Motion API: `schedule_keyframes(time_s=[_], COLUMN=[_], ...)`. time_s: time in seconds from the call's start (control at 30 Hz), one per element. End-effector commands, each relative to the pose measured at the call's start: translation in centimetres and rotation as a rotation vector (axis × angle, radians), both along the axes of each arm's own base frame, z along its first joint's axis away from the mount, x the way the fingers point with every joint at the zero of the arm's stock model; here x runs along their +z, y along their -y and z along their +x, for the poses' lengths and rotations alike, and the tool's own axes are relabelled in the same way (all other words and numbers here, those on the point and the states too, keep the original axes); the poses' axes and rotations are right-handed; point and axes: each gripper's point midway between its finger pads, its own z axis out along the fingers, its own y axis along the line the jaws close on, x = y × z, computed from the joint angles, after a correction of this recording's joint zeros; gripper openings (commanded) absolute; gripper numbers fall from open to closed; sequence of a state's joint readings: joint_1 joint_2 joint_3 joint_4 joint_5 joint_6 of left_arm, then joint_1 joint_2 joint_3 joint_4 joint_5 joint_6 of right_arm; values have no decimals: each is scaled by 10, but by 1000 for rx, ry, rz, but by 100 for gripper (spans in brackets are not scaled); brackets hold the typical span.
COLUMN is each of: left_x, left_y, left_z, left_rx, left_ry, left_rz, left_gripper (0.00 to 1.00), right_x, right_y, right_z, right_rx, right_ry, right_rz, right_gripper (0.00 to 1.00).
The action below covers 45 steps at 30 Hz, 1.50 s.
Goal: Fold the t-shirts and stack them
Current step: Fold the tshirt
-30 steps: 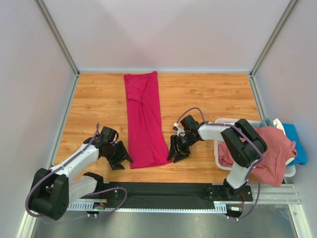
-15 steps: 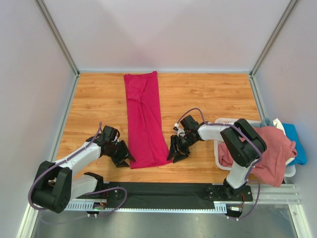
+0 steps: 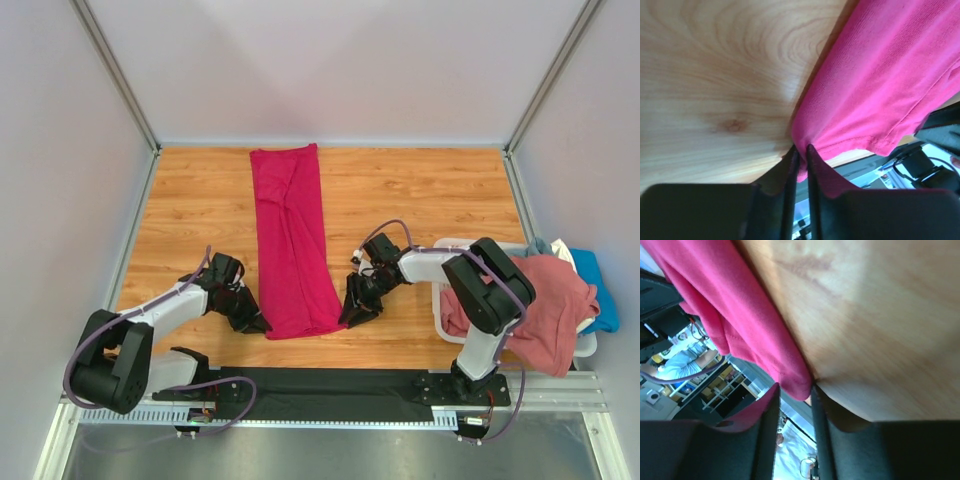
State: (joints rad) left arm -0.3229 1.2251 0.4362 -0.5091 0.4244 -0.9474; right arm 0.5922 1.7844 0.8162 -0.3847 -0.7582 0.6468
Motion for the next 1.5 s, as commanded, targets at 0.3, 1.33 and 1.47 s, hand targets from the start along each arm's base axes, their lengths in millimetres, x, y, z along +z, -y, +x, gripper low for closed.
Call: schedule_keyframes(time_s=[0.3,1.33,1.47], left_x=[-11,95,104], left_y=[-11,-15,-23], left_z=[-17,126,176], left_rx=[-59,-1,35], left_ry=[-18,240,271], left_rz=[47,93,91], left_gripper=[0,0,0], right_x=[-38,74,89], right_y=[2,-21,-32], right_z=[-18,116,168], right_rx=[-8,-49,-63], right_ry=[56,296,319], right_rz=[-128,-139,-129], right_gripper=[0,0,0])
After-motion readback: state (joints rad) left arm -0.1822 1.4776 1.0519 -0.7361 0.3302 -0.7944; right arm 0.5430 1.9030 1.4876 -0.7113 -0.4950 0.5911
